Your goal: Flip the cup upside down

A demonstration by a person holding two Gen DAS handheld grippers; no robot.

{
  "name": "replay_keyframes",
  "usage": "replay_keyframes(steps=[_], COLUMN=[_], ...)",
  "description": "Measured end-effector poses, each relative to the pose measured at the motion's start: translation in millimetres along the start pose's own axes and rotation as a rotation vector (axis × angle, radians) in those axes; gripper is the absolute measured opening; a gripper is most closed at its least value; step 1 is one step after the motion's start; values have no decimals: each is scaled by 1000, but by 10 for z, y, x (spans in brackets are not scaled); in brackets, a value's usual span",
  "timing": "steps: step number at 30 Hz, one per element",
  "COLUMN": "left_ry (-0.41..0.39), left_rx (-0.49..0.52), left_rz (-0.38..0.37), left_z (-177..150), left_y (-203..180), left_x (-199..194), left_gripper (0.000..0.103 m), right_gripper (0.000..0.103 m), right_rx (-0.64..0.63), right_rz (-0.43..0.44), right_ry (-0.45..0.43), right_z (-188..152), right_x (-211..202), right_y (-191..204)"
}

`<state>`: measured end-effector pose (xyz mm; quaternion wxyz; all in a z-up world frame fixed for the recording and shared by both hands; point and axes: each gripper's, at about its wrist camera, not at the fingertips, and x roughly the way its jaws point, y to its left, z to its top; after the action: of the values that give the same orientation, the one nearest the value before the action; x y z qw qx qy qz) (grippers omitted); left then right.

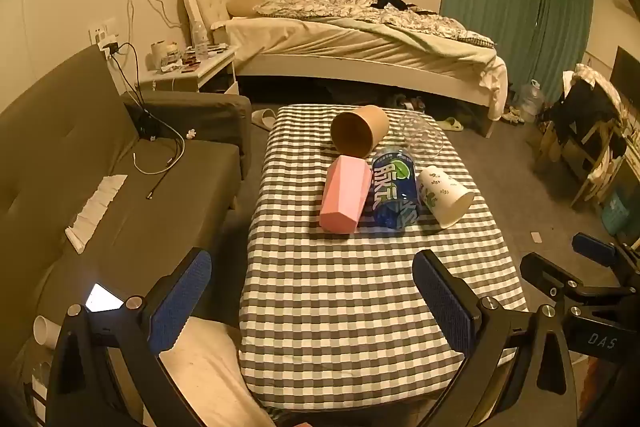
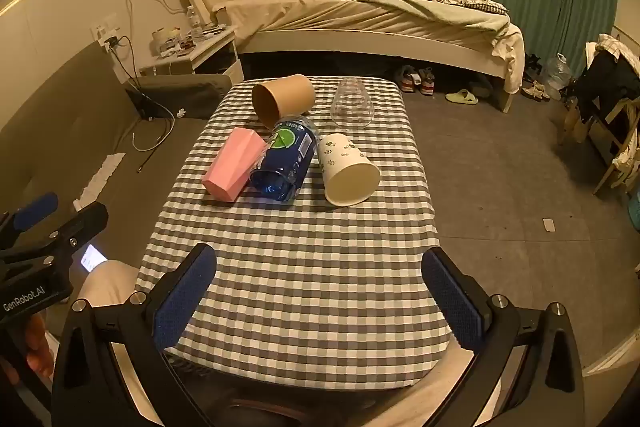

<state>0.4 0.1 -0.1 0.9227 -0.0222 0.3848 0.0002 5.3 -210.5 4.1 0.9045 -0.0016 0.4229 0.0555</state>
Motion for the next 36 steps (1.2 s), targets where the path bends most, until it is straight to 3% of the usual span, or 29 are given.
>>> replay_keyframes(steps=[36], left_ry=[-3], left_rx=[16], left_rz=[16], left_z=[-32], left_y=[-18], left_x=[33], left_gripper=[103], right_gripper=[103], right_rx=[-16], right_rz=[-30], right_ry=[-23], right_z=[18], right_x=[-13], right_y=[-3])
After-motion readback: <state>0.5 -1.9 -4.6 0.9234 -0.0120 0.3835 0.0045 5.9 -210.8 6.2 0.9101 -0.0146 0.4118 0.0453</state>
